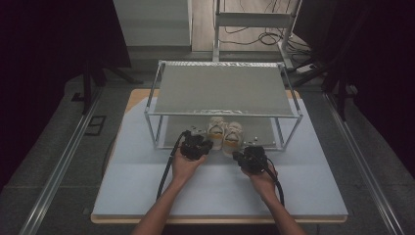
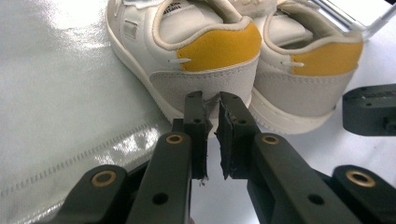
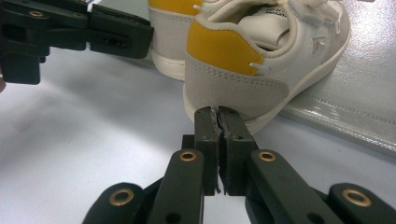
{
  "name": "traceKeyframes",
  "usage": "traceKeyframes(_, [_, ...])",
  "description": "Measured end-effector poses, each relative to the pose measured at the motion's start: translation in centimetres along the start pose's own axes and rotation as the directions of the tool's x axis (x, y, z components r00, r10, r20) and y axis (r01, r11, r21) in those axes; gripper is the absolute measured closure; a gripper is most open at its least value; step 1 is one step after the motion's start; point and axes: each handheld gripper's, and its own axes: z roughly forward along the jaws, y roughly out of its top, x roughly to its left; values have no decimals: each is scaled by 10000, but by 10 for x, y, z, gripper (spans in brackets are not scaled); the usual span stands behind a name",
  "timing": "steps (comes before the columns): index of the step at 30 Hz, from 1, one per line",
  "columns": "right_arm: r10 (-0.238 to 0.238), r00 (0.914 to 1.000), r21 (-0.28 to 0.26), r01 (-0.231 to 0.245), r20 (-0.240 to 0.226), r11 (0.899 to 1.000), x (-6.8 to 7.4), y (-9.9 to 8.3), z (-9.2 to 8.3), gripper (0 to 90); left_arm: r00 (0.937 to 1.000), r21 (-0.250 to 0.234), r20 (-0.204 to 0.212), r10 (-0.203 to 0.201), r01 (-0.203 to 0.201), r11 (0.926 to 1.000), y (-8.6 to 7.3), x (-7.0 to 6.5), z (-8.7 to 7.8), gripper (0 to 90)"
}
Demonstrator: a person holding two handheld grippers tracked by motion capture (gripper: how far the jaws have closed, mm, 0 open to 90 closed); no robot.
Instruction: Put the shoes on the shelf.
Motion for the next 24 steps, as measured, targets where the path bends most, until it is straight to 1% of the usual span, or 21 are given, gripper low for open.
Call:
traceKeyframes(1, [22, 10000, 5, -22, -6, 10000, 0, 0, 0, 866, 9993, -9, 72, 360, -360, 9994, 1, 3, 1, 813])
traceKeyframes(2, [13, 10000, -10, -13, 11, 10000, 0, 0, 0, 866, 9991, 6, 47, 424, -424, 9991, 2, 4, 1, 813])
traceKeyframes(5, [65, 10000, -21, -65, 38, 10000, -2, 2, 1, 878, 9993, -34, 44, 364, -363, 9993, 2, 4, 2, 814])
traceKeyframes(8, [51, 9996, -111, -48, 280, 9999, -2, 2, 2, 886, 9993, -11, 93, 350, -349, 9994, 3, 4, 2, 815])
traceKeyframes(11, [94, 9997, -108, -91, 247, 9999, -3, 3, 2, 886, 9992, 35, 97, 389, -389, 9992, 3, 4, 2, 815])
traceKeyframes(13, [45, 9990, -186, -37, 439, 9998, -3, 4, 1, 890, 9992, 48, 122, 383, -383, 9993, 3, 4, 2, 815])
traceKeyframes(14, [45, 9990, -186, -37, 439, 9998, -3, 4, 1, 890, 9992, 52, 127, 383, -384, 9992, 3, 4, 2, 815])
traceKeyframes(15, [90, 9981, -240, -76, 604, 9997, -3, 5, 2, 891, 9992, 60, 100, 393, -394, 9992, 3, 4, 2, 816])
traceKeyframes(17, [66, 9980, -257, -50, 631, 9997, -4, 6, 2, 891, 9992, 64, 97, 385, -385, 9992, 3, 4, 2, 816])
traceKeyframes(20, [121, 9962, -294, -96, 858, 9995, -8, 9, 4, 890, 9992, 80, 105, 379, -380, 9992, 4, 4, 2, 816])
traceKeyframes(24, [192, 9956, -290, -166, 915, 9994, -12, 12, 8, 890, 9993, 77, 112, 370, -370, 9993, 4, 4, 3, 816])
